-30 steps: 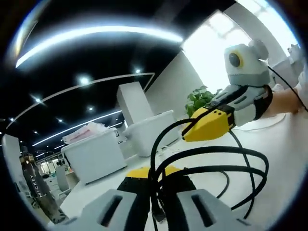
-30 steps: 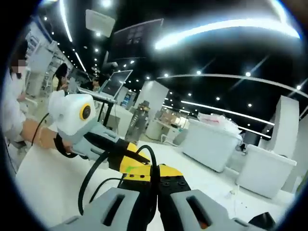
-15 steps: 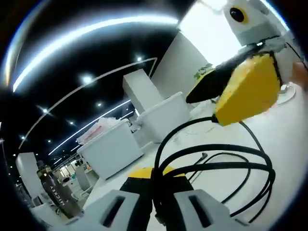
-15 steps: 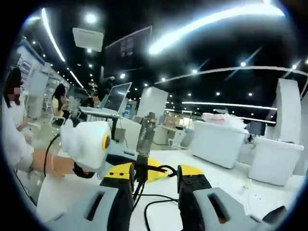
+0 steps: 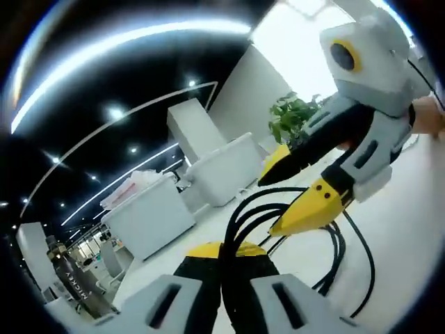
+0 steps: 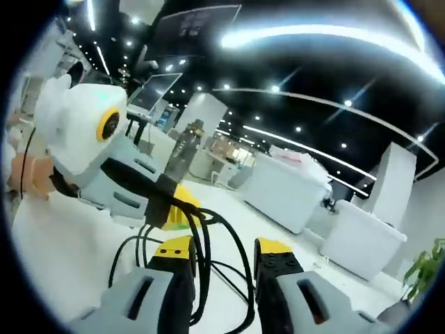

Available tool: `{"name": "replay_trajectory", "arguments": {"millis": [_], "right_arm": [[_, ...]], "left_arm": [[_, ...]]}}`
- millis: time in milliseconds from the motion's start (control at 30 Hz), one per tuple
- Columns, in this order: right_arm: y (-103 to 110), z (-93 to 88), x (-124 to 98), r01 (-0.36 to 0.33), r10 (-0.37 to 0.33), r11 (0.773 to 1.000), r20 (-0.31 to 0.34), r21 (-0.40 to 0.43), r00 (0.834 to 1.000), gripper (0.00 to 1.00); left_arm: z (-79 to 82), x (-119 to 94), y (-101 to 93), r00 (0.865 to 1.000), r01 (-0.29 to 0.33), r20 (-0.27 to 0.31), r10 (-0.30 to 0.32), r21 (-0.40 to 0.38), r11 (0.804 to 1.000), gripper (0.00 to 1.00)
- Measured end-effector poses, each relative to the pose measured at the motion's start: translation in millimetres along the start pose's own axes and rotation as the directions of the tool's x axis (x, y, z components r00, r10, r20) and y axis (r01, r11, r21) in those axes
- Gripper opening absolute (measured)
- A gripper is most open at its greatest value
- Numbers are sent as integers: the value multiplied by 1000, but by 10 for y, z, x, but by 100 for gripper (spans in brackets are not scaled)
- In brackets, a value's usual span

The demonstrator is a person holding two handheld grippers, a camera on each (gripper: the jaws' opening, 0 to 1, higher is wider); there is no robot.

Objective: Coil the Type-C to USB data cable on the desktop and secure it with Velcro straps.

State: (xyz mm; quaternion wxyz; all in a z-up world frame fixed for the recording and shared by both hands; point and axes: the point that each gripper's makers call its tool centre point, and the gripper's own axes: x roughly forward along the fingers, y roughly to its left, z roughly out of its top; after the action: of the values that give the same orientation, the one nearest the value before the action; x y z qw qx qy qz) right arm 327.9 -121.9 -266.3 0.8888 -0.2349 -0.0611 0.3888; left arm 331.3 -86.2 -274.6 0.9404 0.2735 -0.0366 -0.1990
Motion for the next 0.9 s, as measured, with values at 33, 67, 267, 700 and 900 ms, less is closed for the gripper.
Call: {"name": "replay_trajectory", "arguments": {"millis": [33,67,267,700,900], "right_arm": [[1,-27,12,-3,3,1000,-3,-8,1000,26],[-15,-53,20,-4,3,998,-12,-57,1000,24],[-52,-111,38,-12,8,988,-30,-156,1000,14],[-18,-122,5,-117,107,973,-60,-199,992,4],[69,-184,-21,-201,197,970,-43,-139,980,5]], "left_arm": [[9,-2,-31,1000,22,5,-22,-18,1000,4],[9,-5,-61,999,43,6,-43,-48,998,4],[-5,-7,-79,997,73,4,-73,-107,992,4],[-49,6,-105,995,102,11,-101,-67,993,13],[-36,2,-199,990,140,23,-139,-27,990,6]]}}
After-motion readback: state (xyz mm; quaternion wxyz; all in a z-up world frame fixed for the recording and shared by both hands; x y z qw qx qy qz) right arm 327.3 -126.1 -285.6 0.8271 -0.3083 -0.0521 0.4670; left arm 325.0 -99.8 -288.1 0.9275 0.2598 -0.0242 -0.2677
